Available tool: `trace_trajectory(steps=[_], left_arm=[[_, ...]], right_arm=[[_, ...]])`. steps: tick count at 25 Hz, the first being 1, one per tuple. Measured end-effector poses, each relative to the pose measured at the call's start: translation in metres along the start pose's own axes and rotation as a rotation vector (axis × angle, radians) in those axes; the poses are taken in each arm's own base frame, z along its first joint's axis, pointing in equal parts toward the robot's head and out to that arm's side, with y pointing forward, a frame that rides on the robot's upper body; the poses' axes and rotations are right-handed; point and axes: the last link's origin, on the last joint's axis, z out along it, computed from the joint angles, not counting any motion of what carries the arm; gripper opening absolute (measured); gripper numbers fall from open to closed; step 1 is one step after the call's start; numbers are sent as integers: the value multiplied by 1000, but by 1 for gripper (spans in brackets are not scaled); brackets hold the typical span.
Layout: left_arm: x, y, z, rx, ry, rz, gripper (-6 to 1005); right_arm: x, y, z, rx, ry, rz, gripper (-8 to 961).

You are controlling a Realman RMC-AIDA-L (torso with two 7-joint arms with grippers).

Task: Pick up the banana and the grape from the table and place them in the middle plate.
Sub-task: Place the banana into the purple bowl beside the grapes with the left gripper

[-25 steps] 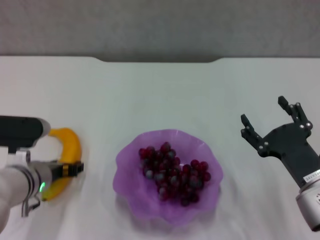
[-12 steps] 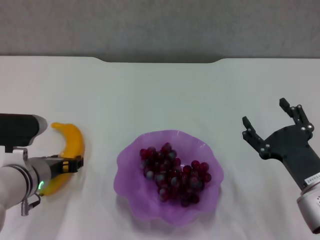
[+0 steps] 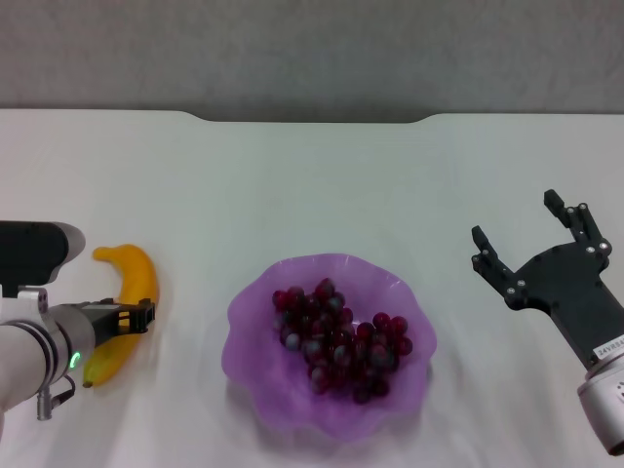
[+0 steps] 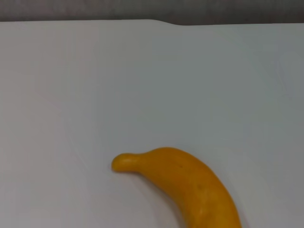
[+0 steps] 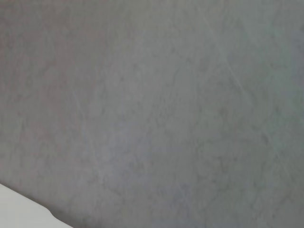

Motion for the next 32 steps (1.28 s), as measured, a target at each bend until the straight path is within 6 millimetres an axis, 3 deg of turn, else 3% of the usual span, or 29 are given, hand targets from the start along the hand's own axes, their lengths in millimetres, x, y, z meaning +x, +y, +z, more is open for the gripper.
trace_trajectory(steps=[12,21,26,32], left_arm=[[2,0,-4,-9,31,-5,476],[12,-6,-47,-61,303,-40,474],[-3,5,-69,-140,434,-33,474],[-24,25,-84,-255,456,-67,472]], right_arm=[[0,0,0,0,0,-1,891],[1,0,-1,1,3,0,891],[2,-2,-2,10,7,-1,891],[7,-6,-4,18,24,-11,891]])
